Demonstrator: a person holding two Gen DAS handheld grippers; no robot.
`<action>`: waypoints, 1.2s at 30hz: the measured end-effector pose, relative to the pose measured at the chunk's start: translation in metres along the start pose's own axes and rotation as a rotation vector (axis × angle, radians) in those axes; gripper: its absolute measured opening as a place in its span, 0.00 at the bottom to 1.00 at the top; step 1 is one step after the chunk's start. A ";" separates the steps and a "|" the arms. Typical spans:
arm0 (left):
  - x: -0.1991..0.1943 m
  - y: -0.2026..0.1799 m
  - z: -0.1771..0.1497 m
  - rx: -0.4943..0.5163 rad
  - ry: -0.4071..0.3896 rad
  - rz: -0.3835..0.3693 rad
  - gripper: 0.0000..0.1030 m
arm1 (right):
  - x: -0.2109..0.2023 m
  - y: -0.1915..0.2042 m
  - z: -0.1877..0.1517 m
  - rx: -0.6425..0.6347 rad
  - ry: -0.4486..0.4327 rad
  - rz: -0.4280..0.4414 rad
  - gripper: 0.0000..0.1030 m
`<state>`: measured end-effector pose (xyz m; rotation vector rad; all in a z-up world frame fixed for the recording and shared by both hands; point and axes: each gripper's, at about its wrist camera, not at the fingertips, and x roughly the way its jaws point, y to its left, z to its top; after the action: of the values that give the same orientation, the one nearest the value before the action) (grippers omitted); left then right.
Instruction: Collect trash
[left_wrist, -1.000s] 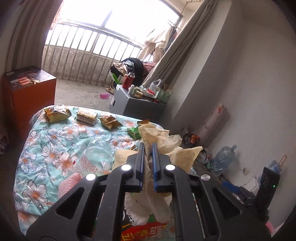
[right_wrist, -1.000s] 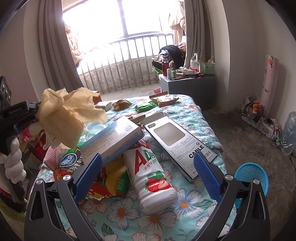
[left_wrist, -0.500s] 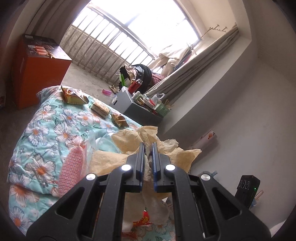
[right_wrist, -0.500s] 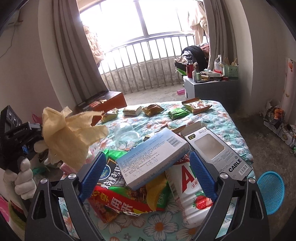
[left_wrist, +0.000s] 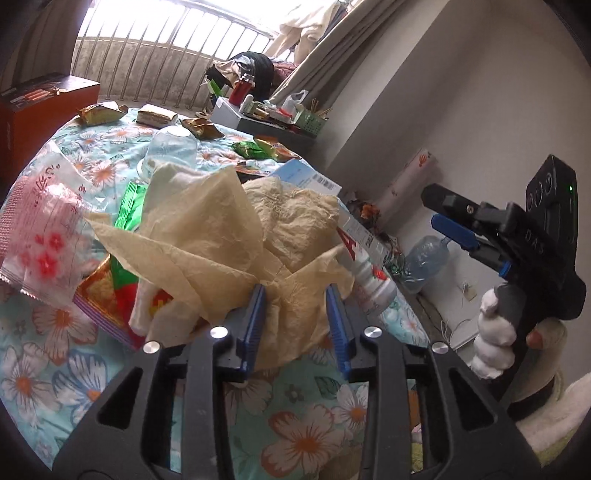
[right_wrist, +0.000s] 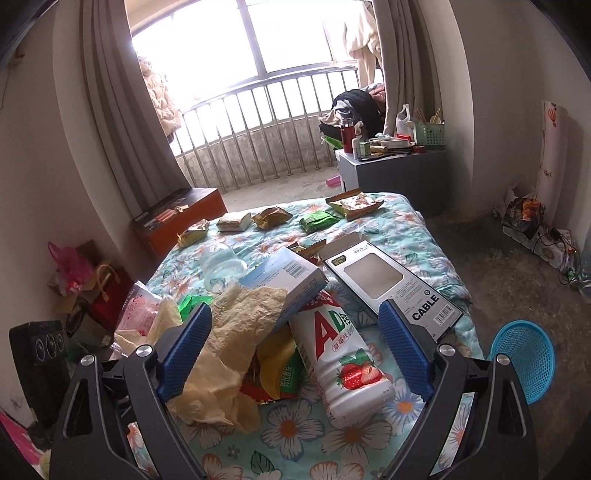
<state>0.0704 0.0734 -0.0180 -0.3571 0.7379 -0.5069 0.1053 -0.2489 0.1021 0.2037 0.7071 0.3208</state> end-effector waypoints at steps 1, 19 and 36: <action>-0.003 -0.003 -0.004 0.023 -0.002 0.005 0.47 | 0.001 0.000 -0.002 0.003 0.008 0.005 0.87; -0.094 0.098 0.027 -0.203 -0.233 0.267 0.70 | 0.033 0.073 -0.035 -0.206 0.137 0.189 0.82; -0.071 0.090 0.014 -0.163 -0.163 0.278 0.61 | 0.047 0.079 -0.053 -0.142 0.278 0.390 0.08</action>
<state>0.0642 0.1885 -0.0127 -0.4348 0.6588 -0.1526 0.0870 -0.1547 0.0573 0.1627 0.9149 0.7800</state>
